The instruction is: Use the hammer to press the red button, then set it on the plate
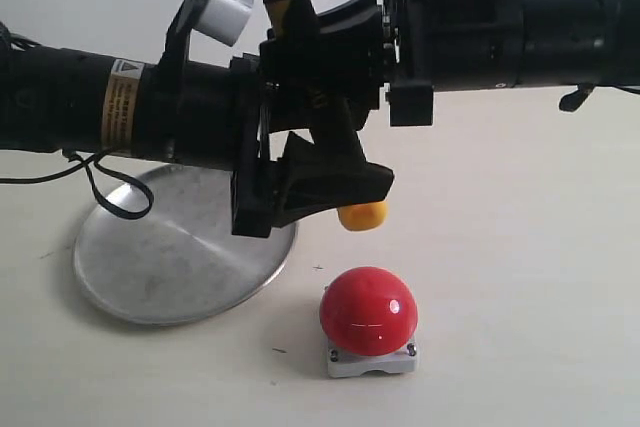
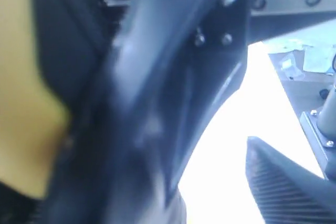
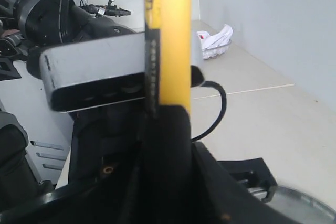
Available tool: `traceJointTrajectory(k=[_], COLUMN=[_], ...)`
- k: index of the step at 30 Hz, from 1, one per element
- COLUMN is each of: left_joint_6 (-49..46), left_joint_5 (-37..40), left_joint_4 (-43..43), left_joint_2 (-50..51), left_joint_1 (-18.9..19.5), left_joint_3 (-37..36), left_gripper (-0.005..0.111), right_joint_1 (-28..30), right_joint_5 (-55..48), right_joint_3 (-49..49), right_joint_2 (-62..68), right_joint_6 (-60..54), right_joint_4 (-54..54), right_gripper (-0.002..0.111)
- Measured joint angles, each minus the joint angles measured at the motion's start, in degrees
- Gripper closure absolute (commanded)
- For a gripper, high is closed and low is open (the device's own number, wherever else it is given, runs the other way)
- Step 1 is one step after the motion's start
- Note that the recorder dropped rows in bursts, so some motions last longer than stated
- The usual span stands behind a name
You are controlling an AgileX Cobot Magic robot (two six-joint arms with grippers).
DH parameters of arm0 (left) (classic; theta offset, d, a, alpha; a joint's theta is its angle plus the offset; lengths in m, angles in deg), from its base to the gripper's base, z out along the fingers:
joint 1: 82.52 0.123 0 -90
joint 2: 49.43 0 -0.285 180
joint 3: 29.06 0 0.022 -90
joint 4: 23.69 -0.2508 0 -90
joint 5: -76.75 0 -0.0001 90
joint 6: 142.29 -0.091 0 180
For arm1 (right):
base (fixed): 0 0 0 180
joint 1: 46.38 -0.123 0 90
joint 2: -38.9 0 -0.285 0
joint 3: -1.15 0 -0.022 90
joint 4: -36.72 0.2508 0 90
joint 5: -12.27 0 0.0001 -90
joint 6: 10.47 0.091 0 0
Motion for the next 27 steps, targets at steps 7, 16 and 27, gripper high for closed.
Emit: traceJointTrajectory(k=[7, 16, 27], left_joint_6=[1.34, 3.28, 4.94], left_joint_5=[0.84, 1.83, 2.26], left_joint_4=[-1.66, -2.92, -5.87], left_joint_2=[0.00, 0.00, 0.00], left_joint_1=[1.70, 4.99, 5.03], left_joint_3=[0.00, 0.00, 0.00], left_gripper=[0.027, 0.027, 0.065], right_joint_1=[0.00, 0.00, 0.00], right_joint_5=[0.73, 4.99, 17.96], right_joint_3=[0.00, -0.13, -0.89], right_joint_2=[0.00, -0.33, -2.20], right_joint_6=[0.00, -1.30, -1.40], right_joint_4=[-0.50, -0.30, -1.93], right_gripper=[0.108, 0.108, 0.108])
